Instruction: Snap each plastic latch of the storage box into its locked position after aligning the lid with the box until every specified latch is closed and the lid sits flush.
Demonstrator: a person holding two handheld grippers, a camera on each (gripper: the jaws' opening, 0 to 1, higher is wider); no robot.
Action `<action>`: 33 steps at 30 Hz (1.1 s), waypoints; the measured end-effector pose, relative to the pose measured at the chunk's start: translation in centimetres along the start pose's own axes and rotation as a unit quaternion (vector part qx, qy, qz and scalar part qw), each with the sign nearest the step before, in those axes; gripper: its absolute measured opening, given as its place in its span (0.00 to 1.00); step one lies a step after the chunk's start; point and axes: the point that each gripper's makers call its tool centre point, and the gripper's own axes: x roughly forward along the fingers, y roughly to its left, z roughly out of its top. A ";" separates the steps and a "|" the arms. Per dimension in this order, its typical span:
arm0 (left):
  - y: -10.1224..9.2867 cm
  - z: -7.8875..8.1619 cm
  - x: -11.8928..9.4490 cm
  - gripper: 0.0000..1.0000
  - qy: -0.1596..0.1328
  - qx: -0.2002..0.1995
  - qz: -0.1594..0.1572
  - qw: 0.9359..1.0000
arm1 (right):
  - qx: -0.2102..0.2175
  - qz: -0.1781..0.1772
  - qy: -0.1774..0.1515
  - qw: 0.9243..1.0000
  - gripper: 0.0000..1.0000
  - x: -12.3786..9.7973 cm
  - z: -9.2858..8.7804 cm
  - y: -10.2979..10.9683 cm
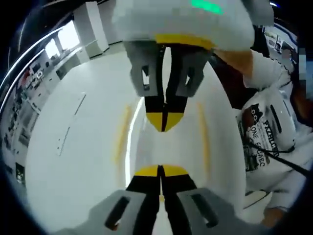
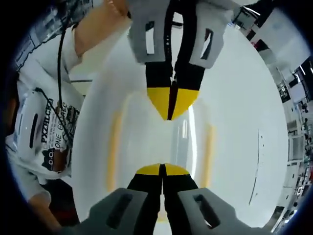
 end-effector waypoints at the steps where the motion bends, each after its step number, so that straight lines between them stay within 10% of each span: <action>1: -0.1 -0.1 0.2 0.00 0.006 0.000 -0.001 1.000 | -0.003 -0.001 -0.007 1.000 0.00 0.0 0.0 0.0; 5: 0.1 -0.8 0.7 0.00 0.041 0.012 -0.004 0.999 | -0.059 0.019 -0.050 0.997 0.00 0.0 0.2 0.6; 12: -0.1 -0.9 1.0 0.00 0.088 0.026 -0.002 0.996 | -0.015 0.027 -0.114 0.993 0.00 -1.7 -1.1 -0.4; 22: -1.0 -1.3 1.2 0.00 0.153 0.022 -0.002 0.988 | -0.013 -0.033 -0.102 0.994 0.02 -1.6 -1.7 -5.0; 33: -1.1 -1.2 0.8 0.00 0.180 0.007 -0.008 0.984 | -0.018 -0.011 -0.132 0.991 0.00 0.7 -1.0 -8.1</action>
